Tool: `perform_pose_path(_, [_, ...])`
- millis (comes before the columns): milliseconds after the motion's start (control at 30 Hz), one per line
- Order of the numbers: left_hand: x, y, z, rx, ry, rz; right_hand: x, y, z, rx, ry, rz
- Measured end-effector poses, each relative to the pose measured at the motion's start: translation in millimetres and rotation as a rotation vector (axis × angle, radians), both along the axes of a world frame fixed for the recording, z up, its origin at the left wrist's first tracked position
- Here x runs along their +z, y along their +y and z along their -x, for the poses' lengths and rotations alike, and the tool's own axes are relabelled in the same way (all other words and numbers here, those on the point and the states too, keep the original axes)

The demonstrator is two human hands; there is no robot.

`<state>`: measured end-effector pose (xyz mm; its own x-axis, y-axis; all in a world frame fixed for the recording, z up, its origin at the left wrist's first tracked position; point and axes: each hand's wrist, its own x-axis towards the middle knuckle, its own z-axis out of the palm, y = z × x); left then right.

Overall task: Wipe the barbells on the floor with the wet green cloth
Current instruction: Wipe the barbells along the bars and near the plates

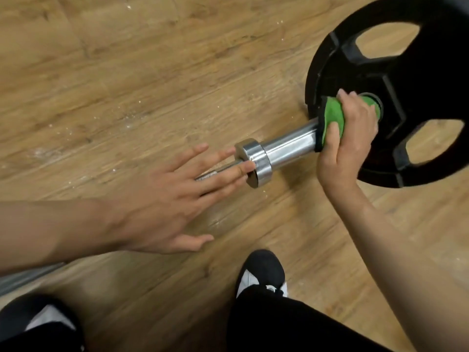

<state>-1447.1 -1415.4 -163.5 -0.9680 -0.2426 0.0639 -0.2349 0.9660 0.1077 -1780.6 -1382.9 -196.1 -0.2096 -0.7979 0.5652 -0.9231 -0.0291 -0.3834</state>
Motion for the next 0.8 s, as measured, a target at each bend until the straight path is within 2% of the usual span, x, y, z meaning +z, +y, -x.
perform_pose_path(67, [-2, -9, -4, 0.014, 0.009, -0.024, 1, -12, -33, -0.164, -0.114, 0.041])
perform_pose_path(100, [-2, -14, -5, 0.009, 0.013, -0.038, 1, -15, -54, -0.175, -0.137, 0.032])
perform_pose_path(200, [0, -29, -10, -0.011, 0.028, -0.087, -7, -4, -91, 0.097, -0.032, -0.047])
perform_pose_path(300, [3, -42, -13, -0.023, 0.007, -0.145, -11, -16, -51, 0.348, 0.226, -0.034])
perform_pose_path(367, [8, -50, -12, -0.016, 0.022, -0.157, -17, -32, -18, 0.284, 0.232, 0.002])
perform_pose_path(467, [13, -58, -3, 0.022, 0.094, -0.172, -12, -58, -1, 0.052, 0.056, 0.021])
perform_pose_path(533, [12, -67, 4, 0.017, 0.069, -0.172, -8, -73, -23, -0.069, -0.075, 0.018])
perform_pose_path(600, [10, -78, 7, 0.002, 0.047, -0.182, -5, -81, -60, -0.114, -0.12, 0.012])
perform_pose_path(700, [10, -92, 3, 0.021, 0.032, -0.216, -12, -77, -85, 0.173, 0.064, -0.02])
perform_pose_path(767, [11, -101, 1, 0.034, 0.024, -0.224, -15, -84, -57, 0.331, 0.238, -0.014])
perform_pose_path(800, [11, -106, 0, 0.041, 0.024, -0.216, -17, -90, -38, 0.336, 0.273, -0.008])
